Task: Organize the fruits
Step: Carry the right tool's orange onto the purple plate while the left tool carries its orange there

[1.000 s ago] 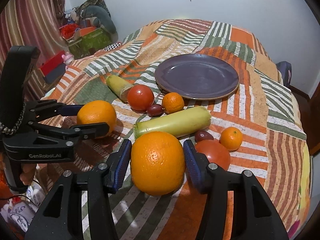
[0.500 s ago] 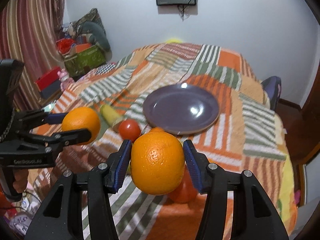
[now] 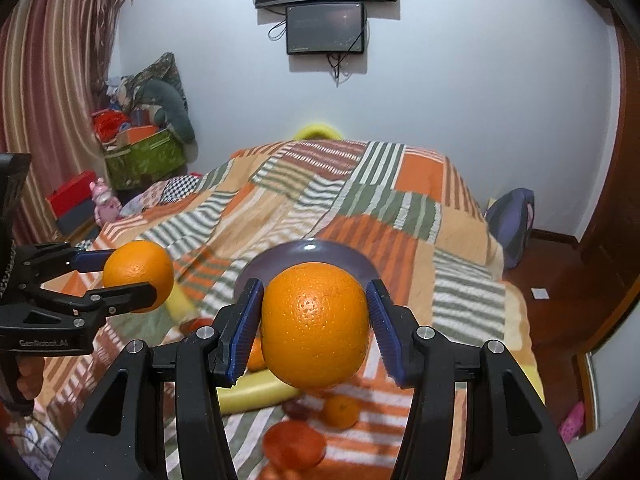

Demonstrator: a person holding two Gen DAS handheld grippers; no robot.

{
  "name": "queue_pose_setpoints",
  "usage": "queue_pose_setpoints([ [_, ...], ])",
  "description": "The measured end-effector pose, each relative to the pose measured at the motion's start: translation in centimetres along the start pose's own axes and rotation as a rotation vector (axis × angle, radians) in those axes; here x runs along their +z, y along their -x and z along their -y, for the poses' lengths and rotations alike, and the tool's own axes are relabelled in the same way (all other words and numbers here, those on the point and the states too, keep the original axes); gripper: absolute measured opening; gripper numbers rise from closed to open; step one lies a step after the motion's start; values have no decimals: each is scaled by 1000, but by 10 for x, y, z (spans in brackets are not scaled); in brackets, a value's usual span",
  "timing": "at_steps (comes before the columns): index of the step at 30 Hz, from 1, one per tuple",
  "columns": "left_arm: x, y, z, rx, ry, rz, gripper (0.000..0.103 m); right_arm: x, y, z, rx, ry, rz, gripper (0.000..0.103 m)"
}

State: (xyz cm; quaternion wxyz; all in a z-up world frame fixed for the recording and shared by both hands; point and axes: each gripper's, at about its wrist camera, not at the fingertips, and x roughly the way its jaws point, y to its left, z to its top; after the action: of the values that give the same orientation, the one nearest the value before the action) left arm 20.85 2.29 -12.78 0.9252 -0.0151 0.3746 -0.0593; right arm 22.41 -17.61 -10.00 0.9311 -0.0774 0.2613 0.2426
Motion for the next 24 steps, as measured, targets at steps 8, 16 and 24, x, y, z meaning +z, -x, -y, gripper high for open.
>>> queue_pose_setpoints([
  [8, 31, -23, 1, 7, -6, 15, 65, 14, -21, 16, -14, -9, 2, 50],
  [16, 53, -60, 0, 28, -18, -8, 65, 24, -49, 19, -20, 14, -8, 50],
  [24, 62, -105, -8, 37, 5, -75, 65, 28, -82, 24, -9, -1, -31, 50],
])
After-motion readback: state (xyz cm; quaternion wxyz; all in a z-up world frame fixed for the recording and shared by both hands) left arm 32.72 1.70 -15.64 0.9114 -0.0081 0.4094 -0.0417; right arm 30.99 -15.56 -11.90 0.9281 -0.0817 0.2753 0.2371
